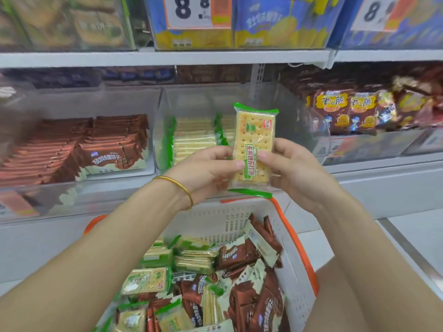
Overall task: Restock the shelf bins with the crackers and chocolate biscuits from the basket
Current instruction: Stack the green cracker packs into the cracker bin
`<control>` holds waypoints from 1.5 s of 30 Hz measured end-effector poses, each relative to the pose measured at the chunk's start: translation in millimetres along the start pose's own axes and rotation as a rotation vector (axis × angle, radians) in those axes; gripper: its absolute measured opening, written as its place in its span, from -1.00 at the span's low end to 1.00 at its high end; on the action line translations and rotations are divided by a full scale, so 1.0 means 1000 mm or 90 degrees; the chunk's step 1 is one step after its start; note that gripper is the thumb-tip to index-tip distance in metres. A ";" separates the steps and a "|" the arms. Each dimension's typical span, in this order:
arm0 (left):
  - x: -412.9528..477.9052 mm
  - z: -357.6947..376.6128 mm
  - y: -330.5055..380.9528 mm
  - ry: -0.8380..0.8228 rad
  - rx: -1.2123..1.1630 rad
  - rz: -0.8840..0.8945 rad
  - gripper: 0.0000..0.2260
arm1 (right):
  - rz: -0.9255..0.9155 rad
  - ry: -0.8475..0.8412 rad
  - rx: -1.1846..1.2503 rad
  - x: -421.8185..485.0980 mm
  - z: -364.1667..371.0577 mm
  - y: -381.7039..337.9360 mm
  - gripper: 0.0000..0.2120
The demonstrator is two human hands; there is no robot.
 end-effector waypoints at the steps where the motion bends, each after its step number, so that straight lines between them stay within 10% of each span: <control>1: 0.003 0.002 0.002 -0.001 -0.013 0.000 -0.84 | -0.002 0.001 -0.006 0.002 -0.002 -0.003 -0.78; 18: 0.035 0.006 0.047 0.099 0.138 0.072 -0.84 | -0.087 -0.031 -0.158 0.050 -0.028 -0.064 -0.84; 25: 0.033 -0.030 0.056 0.298 0.440 0.154 -0.65 | -0.122 0.038 -0.547 0.058 -0.043 -0.063 -0.77; 34: 0.037 -0.023 0.043 0.230 0.653 0.194 -0.72 | -0.077 -0.073 -0.799 0.073 -0.037 -0.021 -0.77; 45: -0.009 -0.019 0.042 0.272 0.597 0.383 -0.80 | -0.028 -0.194 -0.979 0.097 -0.010 0.001 -0.75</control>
Point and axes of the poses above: each hand's wrist, its own x-axis towards the middle knuckle, its own z-axis out of the palm, y = z × x, the point moved 7 cm from there along x, towards the middle knuckle, and after that the axes turned 2 degrees about -x, right-handed, at the moved point
